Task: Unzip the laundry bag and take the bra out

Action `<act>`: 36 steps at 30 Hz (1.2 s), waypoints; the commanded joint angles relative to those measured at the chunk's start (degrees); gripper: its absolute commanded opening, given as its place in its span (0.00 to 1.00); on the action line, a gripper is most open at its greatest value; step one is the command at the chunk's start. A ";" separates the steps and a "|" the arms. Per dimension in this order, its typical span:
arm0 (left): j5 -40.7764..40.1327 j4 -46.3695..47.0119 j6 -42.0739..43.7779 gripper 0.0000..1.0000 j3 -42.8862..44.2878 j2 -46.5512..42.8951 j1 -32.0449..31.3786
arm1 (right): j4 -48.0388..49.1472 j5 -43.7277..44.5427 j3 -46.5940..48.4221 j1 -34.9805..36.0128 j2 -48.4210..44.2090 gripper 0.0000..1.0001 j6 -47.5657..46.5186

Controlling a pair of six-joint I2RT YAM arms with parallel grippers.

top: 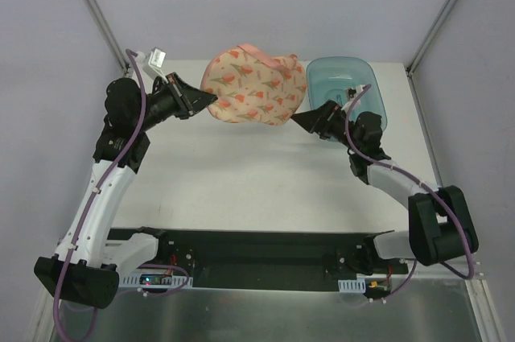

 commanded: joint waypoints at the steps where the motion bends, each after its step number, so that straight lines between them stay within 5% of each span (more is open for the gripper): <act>1: 4.96 2.94 -5.15 0.00 3.14 0.10 1.10 | 26.48 -4.56 0.27 -0.49 5.04 0.97 11.89; 8: 6.55 2.94 -6.56 0.00 2.09 0.37 1.62 | 36.37 -6.49 4.75 -0.14 13.13 0.96 19.57; 14: 5.85 2.94 -6.65 0.00 0.77 -0.25 2.50 | 36.46 -7.29 4.75 0.03 12.26 0.59 19.83; 17: 5.67 2.94 -6.38 0.00 0.24 0.10 2.94 | 35.41 -7.90 4.05 -0.05 11.29 0.33 19.57; 18: 5.41 2.94 -6.21 0.00 0.07 0.27 3.12 | 34.63 -8.16 3.79 0.03 10.94 0.10 19.04; 19: 5.23 2.94 -5.69 0.00 -0.11 0.45 3.29 | 32.88 -8.69 3.70 0.03 10.59 0.03 18.78; 24: 2.16 0.75 -2.44 0.00 -1.69 0.98 4.09 | 22.43 -9.31 4.04 0.12 5.59 0.01 15.36; 25: -0.54 -0.82 0.53 0.08 -1.69 1.24 4.09 | 14.92 -8.96 4.57 0.30 4.36 0.01 12.48; 26: -1.35 -1.71 2.04 0.52 -2.39 1.33 4.09 | 9.19 -8.52 5.45 0.56 3.04 0.01 10.19; 27: -2.23 -1.89 3.71 0.77 -3.00 1.33 4.09 | 1.73 -7.65 9.20 1.43 -0.37 0.01 7.47; 28: -4.50 -2.15 5.64 0.98 -3.62 1.07 4.09 | -16.00 -3.72 11.67 2.40 -1.79 0.01 3.26; 31: -7.94 -2.94 10.56 0.99 -5.82 -0.59 4.09 | -40.18 8.05 20.71 7.14 -5.58 0.01 -7.93; 36: -20.85 -3.47 24.07 0.99 -9.42 -4.38 -1.76 | -47.38 10.02 24.70 8.03 -4.89 0.01 -5.14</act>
